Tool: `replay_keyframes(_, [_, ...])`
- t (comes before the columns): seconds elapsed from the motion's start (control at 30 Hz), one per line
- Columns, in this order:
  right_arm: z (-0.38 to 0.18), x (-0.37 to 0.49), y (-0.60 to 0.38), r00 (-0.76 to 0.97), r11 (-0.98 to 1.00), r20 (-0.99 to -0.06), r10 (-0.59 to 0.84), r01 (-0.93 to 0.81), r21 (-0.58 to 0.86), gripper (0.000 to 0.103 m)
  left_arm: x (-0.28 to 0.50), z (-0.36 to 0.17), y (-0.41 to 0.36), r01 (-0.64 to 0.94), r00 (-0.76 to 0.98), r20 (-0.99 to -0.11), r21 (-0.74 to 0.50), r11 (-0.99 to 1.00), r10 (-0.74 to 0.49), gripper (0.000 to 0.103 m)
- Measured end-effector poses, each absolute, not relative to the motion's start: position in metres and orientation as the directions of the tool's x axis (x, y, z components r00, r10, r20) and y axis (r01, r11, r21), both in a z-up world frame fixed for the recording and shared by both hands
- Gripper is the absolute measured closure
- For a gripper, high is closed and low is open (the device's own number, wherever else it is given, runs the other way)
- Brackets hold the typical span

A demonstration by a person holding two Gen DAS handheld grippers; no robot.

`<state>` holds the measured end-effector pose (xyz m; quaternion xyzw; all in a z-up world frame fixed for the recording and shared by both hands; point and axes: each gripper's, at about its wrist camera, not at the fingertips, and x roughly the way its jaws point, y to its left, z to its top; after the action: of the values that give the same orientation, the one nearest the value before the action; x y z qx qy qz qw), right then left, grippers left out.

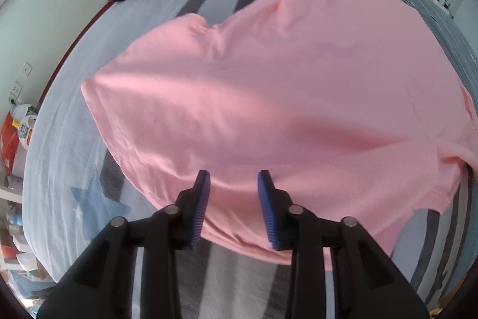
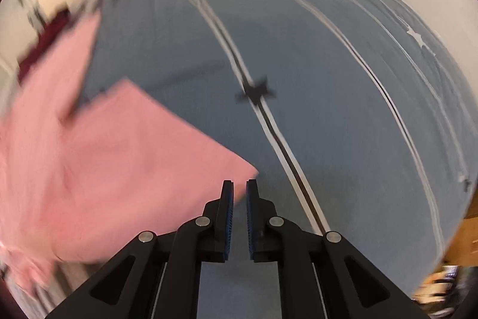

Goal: Fold clothes

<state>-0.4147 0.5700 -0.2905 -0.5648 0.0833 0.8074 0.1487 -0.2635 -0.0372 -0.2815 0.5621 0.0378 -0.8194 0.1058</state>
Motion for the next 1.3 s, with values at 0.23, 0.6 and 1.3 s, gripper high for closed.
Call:
replay_keyframes(0.23, [-0.273, -0.444, 0.553, -0.435, -0.976, -0.899, 0.047, -0.213, 0.053, 0.049, -0.265, -0.294, -0.045, 0.214, -0.328, -0.94, 0.021, -0.977, -0.091, 0.072])
replay_keyframes(0.6, [-0.325, -0.563, 0.489, -0.366, -0.991, -0.925, -0.104, 0.121, 0.063, 0.063, -0.271, -0.302, -0.043, 0.207, -0.304, -0.948, 0.027, -0.978, -0.091, 0.072])
replay_keyframes(1.3, [-0.295, -0.561, 0.526, -0.43, -0.999, -0.901, -0.051, 0.025, 0.045, 0.082, -0.241, -0.271, -0.051, 0.331, -0.358, -0.926, -0.008, -0.943, -0.118, 0.072])
